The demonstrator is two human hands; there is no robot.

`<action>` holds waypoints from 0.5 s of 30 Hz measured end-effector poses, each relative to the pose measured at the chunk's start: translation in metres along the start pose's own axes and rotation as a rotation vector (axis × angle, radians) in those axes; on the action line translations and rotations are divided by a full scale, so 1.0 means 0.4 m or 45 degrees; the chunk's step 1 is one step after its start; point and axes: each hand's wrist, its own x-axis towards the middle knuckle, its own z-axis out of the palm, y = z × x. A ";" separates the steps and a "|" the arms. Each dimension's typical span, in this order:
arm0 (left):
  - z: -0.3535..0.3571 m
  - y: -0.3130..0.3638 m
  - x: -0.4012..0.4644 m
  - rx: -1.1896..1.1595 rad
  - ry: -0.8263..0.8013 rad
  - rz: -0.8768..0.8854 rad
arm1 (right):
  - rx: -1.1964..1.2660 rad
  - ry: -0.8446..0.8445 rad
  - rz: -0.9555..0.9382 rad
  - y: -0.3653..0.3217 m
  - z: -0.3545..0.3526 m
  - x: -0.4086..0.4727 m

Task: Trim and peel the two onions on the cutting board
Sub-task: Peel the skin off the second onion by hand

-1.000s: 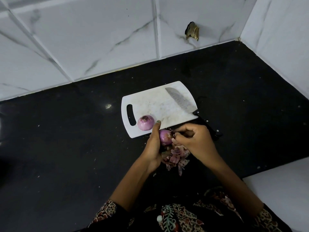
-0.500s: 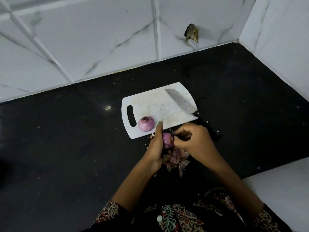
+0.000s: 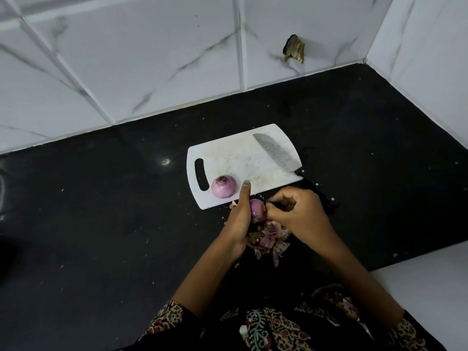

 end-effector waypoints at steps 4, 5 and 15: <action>-0.004 0.006 0.011 -0.056 0.023 -0.011 | 0.048 -0.072 -0.023 -0.011 0.013 -0.016; -0.001 0.010 0.006 -0.045 0.028 -0.011 | 0.019 -0.070 -0.027 -0.010 0.016 -0.016; 0.000 0.008 -0.001 0.047 0.041 -0.008 | -0.094 -0.069 -0.016 0.001 0.008 -0.002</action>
